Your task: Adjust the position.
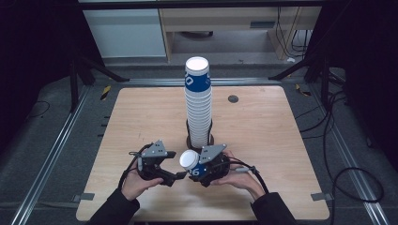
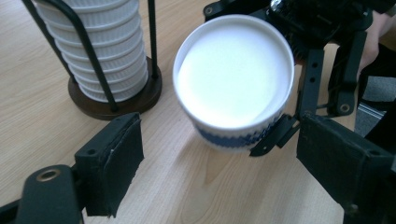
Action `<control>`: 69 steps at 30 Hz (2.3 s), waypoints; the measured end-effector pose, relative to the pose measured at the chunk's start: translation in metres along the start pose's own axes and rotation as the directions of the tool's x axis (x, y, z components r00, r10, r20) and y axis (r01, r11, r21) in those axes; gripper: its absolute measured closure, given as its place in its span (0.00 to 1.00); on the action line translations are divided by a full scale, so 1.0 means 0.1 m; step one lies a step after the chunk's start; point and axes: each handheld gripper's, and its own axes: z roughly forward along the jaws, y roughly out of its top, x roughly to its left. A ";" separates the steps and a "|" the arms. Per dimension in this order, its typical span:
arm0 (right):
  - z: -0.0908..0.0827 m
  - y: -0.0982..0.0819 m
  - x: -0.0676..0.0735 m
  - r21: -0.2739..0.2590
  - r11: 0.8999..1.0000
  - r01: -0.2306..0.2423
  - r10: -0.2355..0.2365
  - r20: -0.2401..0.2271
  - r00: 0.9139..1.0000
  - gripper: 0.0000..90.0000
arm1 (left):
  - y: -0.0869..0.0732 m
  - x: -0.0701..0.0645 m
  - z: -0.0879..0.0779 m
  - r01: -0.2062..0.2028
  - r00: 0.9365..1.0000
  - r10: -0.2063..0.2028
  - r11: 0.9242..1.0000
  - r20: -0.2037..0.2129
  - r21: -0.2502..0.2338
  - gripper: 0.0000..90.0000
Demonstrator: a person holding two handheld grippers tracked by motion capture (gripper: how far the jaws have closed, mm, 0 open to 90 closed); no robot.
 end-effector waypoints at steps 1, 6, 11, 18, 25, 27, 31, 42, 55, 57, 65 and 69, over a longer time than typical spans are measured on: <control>0.01 0.00 0.01 0.005 1.000 0.002 -0.002 -0.002 1.000 0.23 | 0.00 -0.01 0.00 -0.005 1.000 0.005 1.000 0.003 0.004 0.16; 0.07 0.02 0.04 0.005 1.000 0.019 -0.019 -0.015 1.000 0.23 | 0.01 -0.02 0.05 -0.013 1.000 0.012 1.000 0.012 0.024 0.16; 0.11 0.04 0.06 0.002 1.000 0.030 -0.030 -0.026 0.999 0.23 | 0.02 -0.03 0.08 -0.013 1.000 0.012 0.999 0.020 0.030 0.16; 0.17 0.08 0.11 -0.004 0.999 0.052 -0.052 -0.044 0.998 0.23 | 0.01 -0.05 0.11 -0.014 0.999 0.013 0.999 0.031 0.049 0.18; 0.18 0.09 0.13 -0.007 0.998 0.065 -0.065 -0.052 0.997 0.23 | 0.01 -0.06 0.14 -0.016 0.999 0.014 0.998 0.040 0.061 0.23; 0.19 0.10 0.14 -0.001 0.998 0.070 -0.070 -0.053 0.996 0.23 | 0.00 -0.07 0.15 -0.014 0.999 0.012 0.998 0.034 0.064 0.26; 0.19 0.09 0.14 0.002 0.998 0.068 -0.068 -0.055 0.996 0.23 | 0.00 -0.06 0.14 -0.009 0.999 0.007 0.998 0.037 0.061 0.28; 0.20 0.09 0.11 0.009 1.000 0.009 -0.008 -0.065 0.998 0.13 | 0.00 -0.04 0.11 0.000 1.000 -0.001 0.999 0.026 0.054 0.29; -0.14 0.10 -0.03 -0.128 0.990 -0.066 0.065 -0.012 0.998 0.09 | 0.01 0.12 -0.15 0.035 0.999 -0.035 0.999 -0.025 -0.026 0.29; -0.21 0.07 -0.06 -0.141 0.986 -0.085 0.086 0.001 0.996 0.09 | 0.00 0.17 -0.19 0.043 0.999 -0.044 0.998 -0.032 -0.049 0.29; -0.26 -0.01 -0.13 -0.176 0.974 -0.143 0.142 -0.018 0.990 0.09 | -0.03 0.23 -0.26 0.068 0.997 -0.071 0.987 -0.012 -0.147 0.29; -0.25 -0.03 -0.14 -0.198 0.967 -0.159 0.151 -0.053 0.987 0.09 | -0.02 0.22 -0.25 0.082 0.997 -0.079 0.980 0.025 -0.180 0.29</control>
